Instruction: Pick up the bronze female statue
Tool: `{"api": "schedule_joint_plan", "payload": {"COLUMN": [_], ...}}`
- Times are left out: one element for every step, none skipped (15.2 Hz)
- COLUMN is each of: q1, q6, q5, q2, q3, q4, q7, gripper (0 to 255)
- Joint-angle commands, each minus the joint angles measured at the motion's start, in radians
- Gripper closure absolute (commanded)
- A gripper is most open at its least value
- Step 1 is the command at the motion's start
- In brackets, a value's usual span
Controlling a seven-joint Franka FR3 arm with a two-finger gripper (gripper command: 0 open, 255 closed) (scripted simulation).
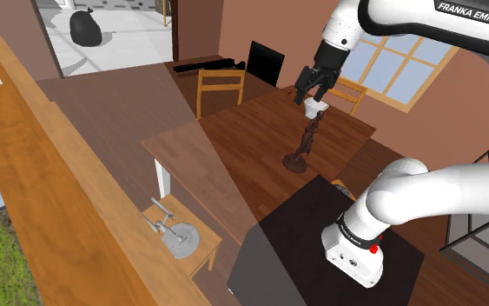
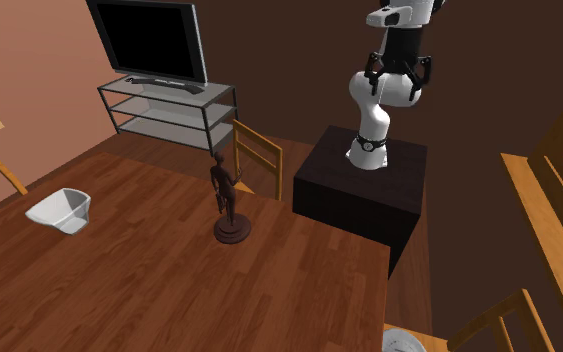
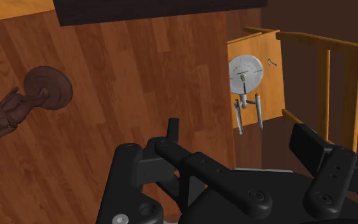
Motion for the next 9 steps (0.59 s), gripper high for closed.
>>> {"api": "schedule_joint_plan", "payload": {"q1": [0.000, -0.012, -0.024, -0.036, -0.048, -0.061, -0.073, -0.085, -0.097], "q6": [0.000, 0.029, 0.058, 0.088, 0.117, 0.146, 0.176, 0.205, 0.235], "q5": [0.000, -0.007, -0.013, -0.020, -0.026, -0.032, -0.038, -0.044, -0.050], "q2": [0.000, 0.011, 0.023, 0.035, 0.049, 0.063, 0.079, 0.095, 0.112], "q3": [0.000, -0.008, -0.016, -0.025, -0.033, -0.041, -0.050, -0.059, -0.067], "q4": [0.000, -0.014, -0.028, -0.041, -0.052, -0.063, -0.074, -0.083, -0.091], "q7": [0.000, 0.001, 0.003, 0.004, 0.005, 0.007, 0.009, 0.010, 0.012], "gripper": [0, 0, 0, 0, 0, 0, 0, 0, 0]}}
